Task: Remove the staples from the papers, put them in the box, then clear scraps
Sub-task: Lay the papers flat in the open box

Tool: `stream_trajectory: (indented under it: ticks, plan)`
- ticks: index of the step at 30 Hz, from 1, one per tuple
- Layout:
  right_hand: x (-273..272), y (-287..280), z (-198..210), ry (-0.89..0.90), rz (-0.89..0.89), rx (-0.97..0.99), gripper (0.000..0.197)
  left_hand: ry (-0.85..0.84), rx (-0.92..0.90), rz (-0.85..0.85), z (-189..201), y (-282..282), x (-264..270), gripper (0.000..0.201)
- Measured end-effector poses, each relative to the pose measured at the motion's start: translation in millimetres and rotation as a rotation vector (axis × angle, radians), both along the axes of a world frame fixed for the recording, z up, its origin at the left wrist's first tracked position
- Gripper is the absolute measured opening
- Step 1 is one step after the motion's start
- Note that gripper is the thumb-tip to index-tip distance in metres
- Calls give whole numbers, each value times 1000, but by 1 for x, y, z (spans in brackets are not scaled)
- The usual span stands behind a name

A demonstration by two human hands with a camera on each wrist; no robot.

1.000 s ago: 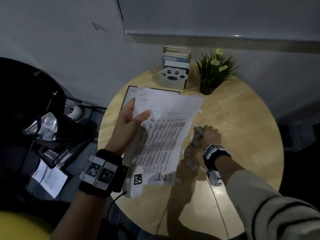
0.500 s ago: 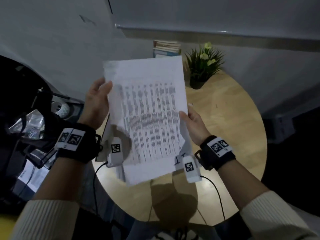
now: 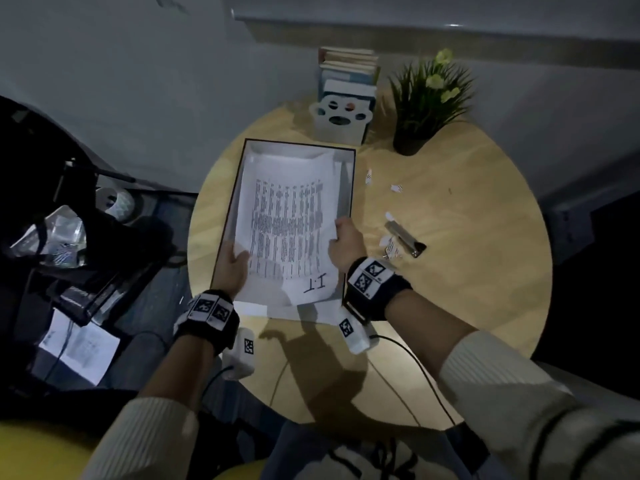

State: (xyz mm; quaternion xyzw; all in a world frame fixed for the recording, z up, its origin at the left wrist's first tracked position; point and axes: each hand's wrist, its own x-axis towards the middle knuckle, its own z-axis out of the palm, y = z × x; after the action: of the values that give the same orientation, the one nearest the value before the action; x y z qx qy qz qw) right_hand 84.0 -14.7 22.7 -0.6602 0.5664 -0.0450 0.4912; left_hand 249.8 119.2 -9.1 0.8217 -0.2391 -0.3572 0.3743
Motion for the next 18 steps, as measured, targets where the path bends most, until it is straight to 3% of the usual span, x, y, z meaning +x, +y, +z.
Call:
stream_trajectory:
  ticks: [4,7,12,15,18]
  plan:
    - [13,7,-5,120,82,1,34,-131,168,-51,-9,-11,6,53]
    - [1,11,0,83,27,-137,30,-286,172,-158,-14,-12,5,70]
    - [-68,-9,-3,176,-35,-345,24,-624,236,-421,-14,-8,-27,51]
    - [-129,-20,-12,296,-116,-379,26,-519,112,-594,-23,-13,-62,37]
    - [-205,-18,-19,378,-339,-403,28,-280,106,-611,-30,-19,-103,43]
